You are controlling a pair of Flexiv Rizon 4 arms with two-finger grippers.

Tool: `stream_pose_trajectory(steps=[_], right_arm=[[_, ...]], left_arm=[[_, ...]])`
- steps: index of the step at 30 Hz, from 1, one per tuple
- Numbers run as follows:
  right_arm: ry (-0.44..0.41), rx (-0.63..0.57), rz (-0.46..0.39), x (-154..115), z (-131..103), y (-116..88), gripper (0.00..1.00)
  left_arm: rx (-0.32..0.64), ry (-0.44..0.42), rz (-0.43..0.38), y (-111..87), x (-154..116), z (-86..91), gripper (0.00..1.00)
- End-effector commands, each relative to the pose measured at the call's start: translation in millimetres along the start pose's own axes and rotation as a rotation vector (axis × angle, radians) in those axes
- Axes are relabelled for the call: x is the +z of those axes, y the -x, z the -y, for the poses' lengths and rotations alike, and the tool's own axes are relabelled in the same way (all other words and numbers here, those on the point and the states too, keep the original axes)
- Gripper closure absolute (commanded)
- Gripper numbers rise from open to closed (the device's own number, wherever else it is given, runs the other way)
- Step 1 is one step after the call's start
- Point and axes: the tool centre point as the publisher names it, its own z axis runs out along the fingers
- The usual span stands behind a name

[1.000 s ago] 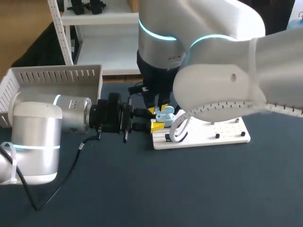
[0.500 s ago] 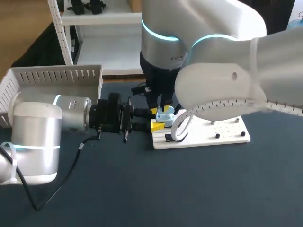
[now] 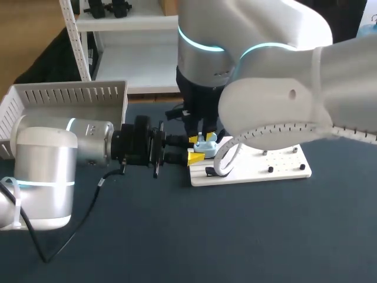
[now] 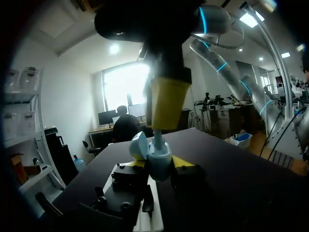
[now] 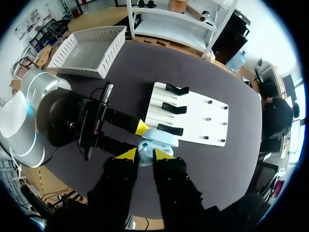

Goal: Pick up each earbud case from the left stands, insert the matching earbuds, close the lid, and place the case in the box.

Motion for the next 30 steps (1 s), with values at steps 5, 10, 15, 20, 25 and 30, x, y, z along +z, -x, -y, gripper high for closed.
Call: stream_pose_trajectory(steps=[5, 10, 15, 20, 25, 30], right_arm=[[0.002, 0.005, 0.000, 0.2, 1.7, -1.4, 1.00], [0.005, 0.000, -0.002, 1.5, -1.6, -2.6, 1.00], [0.006, -0.004, -0.005, 2.2, -3.4, -3.5, 1.00], [0.003, 0.001, -0.007, 3.2, -1.4, -3.4, 1.00], [0.001, 0.008, -0.006, 2.7, 0.3, -3.2, 1.00], [0.001, 0.013, -0.006, 3.6, 0.2, -2.6, 1.00]], left_arm=[[0.001, 0.002, 0.001, -0.4, 0.3, -0.1, 1.00], [0.001, 0.002, 0.001, -0.4, 0.3, -0.1, 1.00], [0.001, 0.002, 0.001, -0.4, 0.3, -0.1, 1.00], [0.001, 0.002, 0.001, -0.4, 0.3, -0.1, 1.00], [0.001, 0.002, 0.001, -0.4, 0.3, -0.1, 1.00], [0.001, 0.002, 0.001, -0.4, 0.3, -0.1, 1.00]])
